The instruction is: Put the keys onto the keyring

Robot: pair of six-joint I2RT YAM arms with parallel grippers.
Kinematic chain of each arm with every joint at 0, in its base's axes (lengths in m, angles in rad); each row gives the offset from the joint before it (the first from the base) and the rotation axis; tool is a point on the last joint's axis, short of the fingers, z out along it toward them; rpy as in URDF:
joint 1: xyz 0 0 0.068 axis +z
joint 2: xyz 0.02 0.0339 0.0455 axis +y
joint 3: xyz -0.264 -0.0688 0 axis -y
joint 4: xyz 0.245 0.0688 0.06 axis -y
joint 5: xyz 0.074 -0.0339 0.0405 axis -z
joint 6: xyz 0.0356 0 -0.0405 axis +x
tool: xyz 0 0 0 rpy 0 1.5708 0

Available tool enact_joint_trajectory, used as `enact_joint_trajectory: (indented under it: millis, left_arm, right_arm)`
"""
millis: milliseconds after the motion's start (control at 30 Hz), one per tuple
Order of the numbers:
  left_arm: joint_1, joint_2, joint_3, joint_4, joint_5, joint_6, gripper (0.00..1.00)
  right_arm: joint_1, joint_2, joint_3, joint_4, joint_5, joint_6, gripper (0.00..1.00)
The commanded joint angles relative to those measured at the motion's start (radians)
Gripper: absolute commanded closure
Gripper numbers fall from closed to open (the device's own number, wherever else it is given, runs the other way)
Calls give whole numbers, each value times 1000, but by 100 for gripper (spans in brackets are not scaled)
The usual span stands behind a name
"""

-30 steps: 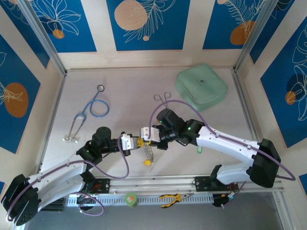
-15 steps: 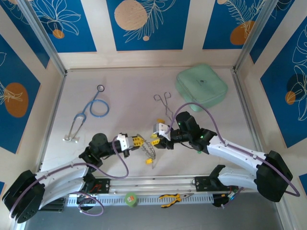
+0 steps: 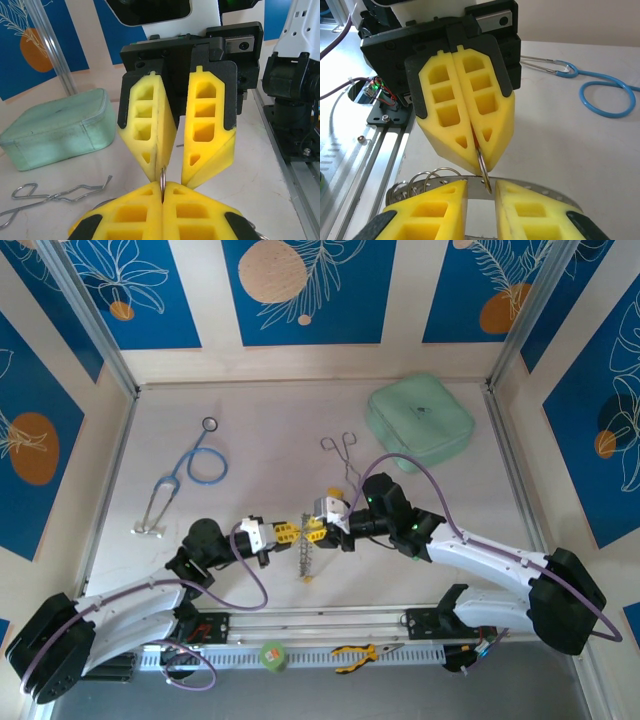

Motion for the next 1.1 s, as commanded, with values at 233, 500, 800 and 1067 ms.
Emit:
enact_joint_trajectory:
  millis: [233, 500, 800, 1067]
  left_arm:
    - [-7, 44, 1, 125, 44, -13, 100]
    - [-7, 17, 10, 33, -7, 17, 72]
    - [-7, -111, 120, -415, -34, 200, 77]
    - [-7, -100, 164, -509, -28, 243, 85]
  right_arm:
    - [9, 21, 9, 37, -41, 30, 94]
    - [12, 14, 71, -110, 7, -27, 100]
    - [84, 76, 303, -552, 202, -223, 100]
    - [133, 141, 430, -647, 253, -253, 100]
